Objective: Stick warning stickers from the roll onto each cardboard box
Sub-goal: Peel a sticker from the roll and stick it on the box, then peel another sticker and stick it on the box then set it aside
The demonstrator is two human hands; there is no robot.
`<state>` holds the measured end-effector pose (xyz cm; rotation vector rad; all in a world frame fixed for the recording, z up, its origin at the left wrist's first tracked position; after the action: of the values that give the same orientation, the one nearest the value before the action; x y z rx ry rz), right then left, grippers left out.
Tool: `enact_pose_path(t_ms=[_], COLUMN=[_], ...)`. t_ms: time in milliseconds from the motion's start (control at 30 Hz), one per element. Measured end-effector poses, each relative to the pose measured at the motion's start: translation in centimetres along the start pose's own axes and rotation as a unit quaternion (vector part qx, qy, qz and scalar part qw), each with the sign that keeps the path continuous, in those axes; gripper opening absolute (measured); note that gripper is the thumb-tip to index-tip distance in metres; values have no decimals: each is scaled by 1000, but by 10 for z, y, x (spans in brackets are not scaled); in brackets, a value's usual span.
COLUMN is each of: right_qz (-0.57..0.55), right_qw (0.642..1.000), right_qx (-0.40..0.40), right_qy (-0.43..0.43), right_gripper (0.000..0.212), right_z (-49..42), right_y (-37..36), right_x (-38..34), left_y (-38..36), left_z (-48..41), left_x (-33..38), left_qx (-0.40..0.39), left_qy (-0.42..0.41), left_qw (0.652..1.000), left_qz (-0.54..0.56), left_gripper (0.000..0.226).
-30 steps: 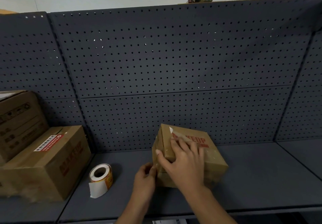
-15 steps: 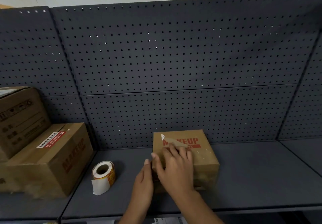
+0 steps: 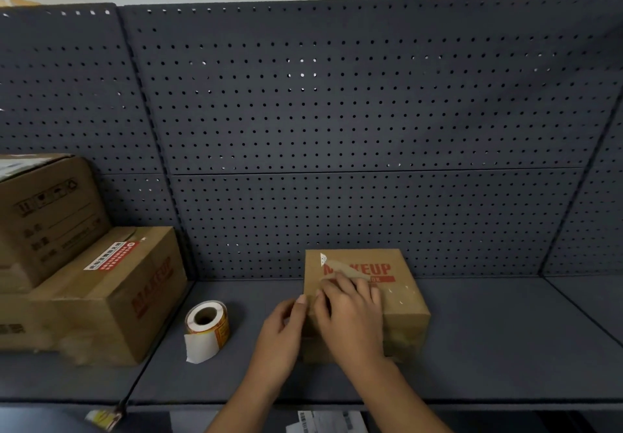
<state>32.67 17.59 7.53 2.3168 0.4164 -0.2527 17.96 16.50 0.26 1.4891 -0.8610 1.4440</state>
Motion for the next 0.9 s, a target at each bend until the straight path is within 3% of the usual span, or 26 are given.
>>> enact_pose_path(t_ms=[133, 300, 467, 600, 700, 767, 900], right_qz=[-85, -204, -334, -406, -411, -398, -369], right_qw=[996, 978, 941, 906, 891, 886, 890], right_qx=[9, -29, -45, -110, -172, -210, -214], right_qy=[-17, 33, 7, -35, -86, -114, -158], right_gripper=[31, 22, 26, 22, 21, 24, 21], right_z=[-2, -4, 7, 21, 35, 47, 67], right_y=[9, 7, -10, -38, -67, -90, -123], right_x=[-11, -54, -84, -110, -125, -129, -120], left_y=[44, 109, 158, 171, 166, 162, 159], left_z=[-10, -22, -26, -32, -35, -35, -33], left_x=[9, 30, 29, -3, -20, -27, -44], left_qx=[45, 94, 109, 131, 141, 142, 116], left_qy=[-78, -181, -213, -208, -204, -202, -177], left_qw=[995, 971, 958, 944, 929, 936, 948], left_qz=[-38, -127, -157, -221, -274, -251, -239], left_gripper=[17, 30, 18, 21, 19, 17, 31])
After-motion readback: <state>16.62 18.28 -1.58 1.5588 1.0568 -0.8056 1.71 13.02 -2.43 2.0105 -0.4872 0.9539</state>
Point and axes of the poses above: each hand's wrist, its own z-axis away from the middle knuckle, its own y-axis out of the back of the hand, x = y × z, the point moved 10 cm from there along -z, towards the middle knuckle, and after that the axes turned 12 degrees about x, right-handed, at the moved point
